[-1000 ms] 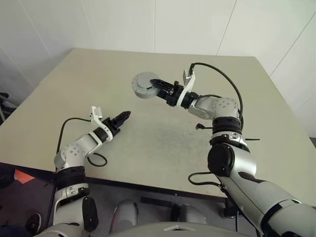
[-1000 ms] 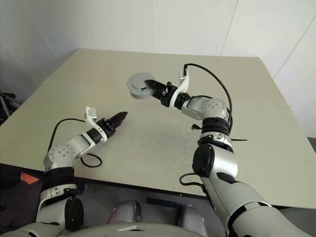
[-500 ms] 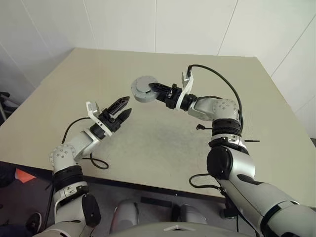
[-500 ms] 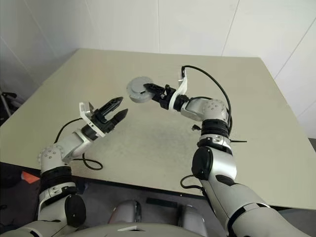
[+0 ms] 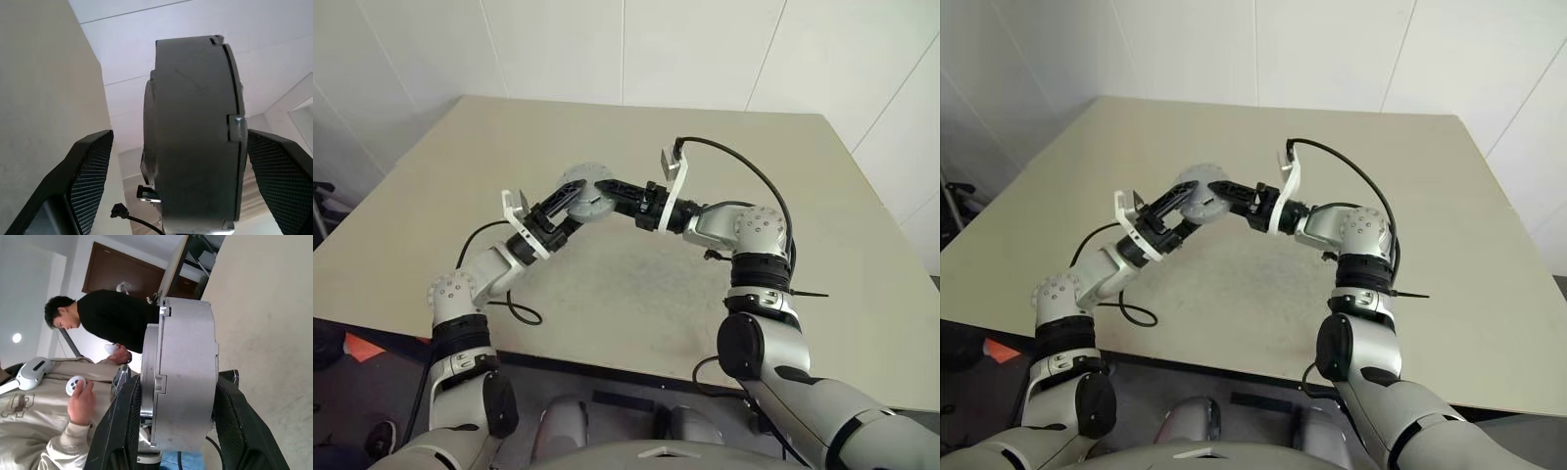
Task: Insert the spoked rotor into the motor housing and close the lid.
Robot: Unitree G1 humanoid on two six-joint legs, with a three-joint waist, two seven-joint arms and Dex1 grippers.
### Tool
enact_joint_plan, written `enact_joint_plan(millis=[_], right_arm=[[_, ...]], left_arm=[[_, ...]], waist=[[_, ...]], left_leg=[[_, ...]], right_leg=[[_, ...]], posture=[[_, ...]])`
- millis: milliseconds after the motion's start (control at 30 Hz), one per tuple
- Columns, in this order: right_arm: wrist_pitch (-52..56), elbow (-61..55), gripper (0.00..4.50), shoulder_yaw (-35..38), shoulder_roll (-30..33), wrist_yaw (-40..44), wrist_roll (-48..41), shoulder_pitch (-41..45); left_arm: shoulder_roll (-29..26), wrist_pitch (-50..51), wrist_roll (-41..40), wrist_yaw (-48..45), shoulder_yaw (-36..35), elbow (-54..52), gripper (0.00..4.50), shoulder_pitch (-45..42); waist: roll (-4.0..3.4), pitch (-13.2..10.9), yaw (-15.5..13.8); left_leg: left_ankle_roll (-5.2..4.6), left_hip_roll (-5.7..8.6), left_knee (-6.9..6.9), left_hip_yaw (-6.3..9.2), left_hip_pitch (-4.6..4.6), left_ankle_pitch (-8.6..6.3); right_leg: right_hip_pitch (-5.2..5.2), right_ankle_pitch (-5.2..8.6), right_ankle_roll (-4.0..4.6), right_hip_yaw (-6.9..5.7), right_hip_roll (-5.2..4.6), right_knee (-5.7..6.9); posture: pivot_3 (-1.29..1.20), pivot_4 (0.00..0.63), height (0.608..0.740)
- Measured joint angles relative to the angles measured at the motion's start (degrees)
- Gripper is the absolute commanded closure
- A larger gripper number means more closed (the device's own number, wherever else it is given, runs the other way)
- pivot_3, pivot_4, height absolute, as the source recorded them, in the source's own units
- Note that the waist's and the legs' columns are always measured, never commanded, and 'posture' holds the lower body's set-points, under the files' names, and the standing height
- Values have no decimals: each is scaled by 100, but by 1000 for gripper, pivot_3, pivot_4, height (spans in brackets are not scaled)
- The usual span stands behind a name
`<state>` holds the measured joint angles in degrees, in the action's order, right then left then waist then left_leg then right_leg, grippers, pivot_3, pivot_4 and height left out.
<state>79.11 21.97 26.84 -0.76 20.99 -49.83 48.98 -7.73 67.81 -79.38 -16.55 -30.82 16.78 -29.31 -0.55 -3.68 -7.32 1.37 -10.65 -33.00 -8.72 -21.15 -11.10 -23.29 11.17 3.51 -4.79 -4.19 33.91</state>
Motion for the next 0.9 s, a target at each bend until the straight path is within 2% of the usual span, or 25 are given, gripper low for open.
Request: enact_joint_plan(millis=[233,367,500,533,833,900], right_arm=[[-10,-28,2471,-131,-3,0,0,-87],[-76,-24,2471,-135,28,-1,1,-87],[-170,113,2471,-118,26,24,-10,-38],[-201,167,2471,-111,24,43,-30,-37],[-367,411,2471,-152,29,46,-37,-3],[-415,450,1741,-163,33,57,-35,-3]], left_arm=[[-3,-109,9,-77,86,103,25,-125],[-25,-175,50,-113,134,105,858,-130],[-44,-239,104,-178,155,196,2266,-103],[-45,-239,90,-200,152,206,2378,-101],[-58,-311,119,-199,158,313,2378,-100],[-57,-346,147,-199,175,319,2377,-101]], waist=[[0,0,4],[0,0,4],[2,1,9],[2,1,6],[2,1,7],[2,1,6]], left_leg=[[1,1,-2,3,0,1],[1,2,-5,3,1,1],[2,1,-7,3,3,1],[2,2,-9,3,2,1],[6,2,-28,6,9,4],[9,3,-31,6,12,6]], right_leg=[[1,-2,-2,1,0,3],[1,-2,-3,2,0,7],[1,-2,-3,2,0,13],[1,-2,-3,3,0,15],[1,-1,-1,8,-1,47],[0,1,-1,9,-2,56]], posture=[[0,0,740],[0,0,740],[0,0,740],[0,0,740],[0,0,740],[0,0,740]])
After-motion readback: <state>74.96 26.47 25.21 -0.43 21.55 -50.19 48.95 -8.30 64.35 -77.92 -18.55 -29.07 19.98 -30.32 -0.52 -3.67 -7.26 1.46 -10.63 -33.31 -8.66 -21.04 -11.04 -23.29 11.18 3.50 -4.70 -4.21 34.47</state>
